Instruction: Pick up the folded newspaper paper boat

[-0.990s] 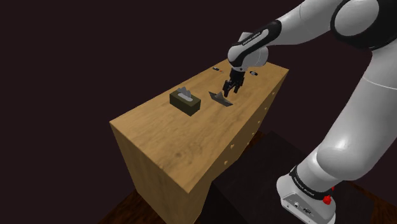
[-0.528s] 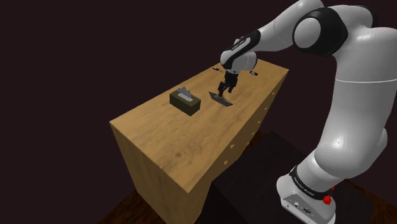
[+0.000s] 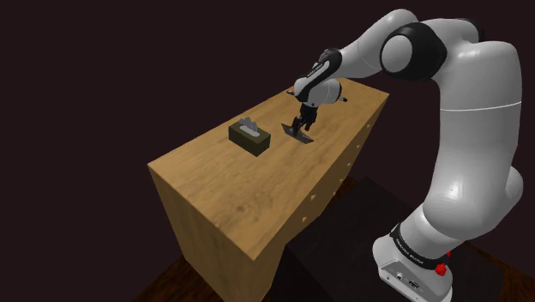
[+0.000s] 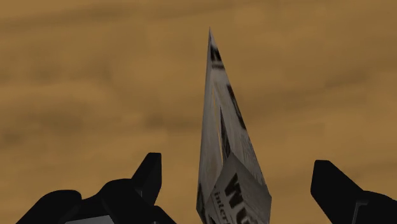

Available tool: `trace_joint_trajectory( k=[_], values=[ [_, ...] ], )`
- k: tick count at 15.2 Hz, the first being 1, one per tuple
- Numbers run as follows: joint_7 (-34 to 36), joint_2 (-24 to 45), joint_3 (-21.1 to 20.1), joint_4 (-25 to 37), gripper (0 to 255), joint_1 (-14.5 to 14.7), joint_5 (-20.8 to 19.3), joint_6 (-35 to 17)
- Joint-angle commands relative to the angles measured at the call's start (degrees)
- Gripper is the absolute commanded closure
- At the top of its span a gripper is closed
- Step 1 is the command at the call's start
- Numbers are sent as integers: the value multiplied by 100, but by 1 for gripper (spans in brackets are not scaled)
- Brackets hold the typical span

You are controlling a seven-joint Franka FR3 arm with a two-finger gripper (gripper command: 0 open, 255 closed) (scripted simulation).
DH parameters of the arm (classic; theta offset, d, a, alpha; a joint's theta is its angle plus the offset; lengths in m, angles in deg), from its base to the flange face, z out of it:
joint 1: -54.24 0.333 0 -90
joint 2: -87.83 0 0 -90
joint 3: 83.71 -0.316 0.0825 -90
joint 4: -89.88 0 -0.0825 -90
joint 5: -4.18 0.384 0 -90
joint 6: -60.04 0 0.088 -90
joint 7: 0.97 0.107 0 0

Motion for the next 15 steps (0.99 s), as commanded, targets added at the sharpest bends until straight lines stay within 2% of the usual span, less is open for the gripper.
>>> trace_joint_trajectory(
  k=[1, 2, 3, 12, 15],
  values=[
    [-22, 93, -20, 34, 0, -16, 25, -61],
    [-22, 93, -20, 35, 0, -16, 25, -60],
    [-25, 95, -20, 32, 255, -18, 26, -65],
    [-22, 93, -20, 35, 255, -16, 25, -60],
    [27, -84, 23, 13, 255, 14, -31, 92]
  ],
)
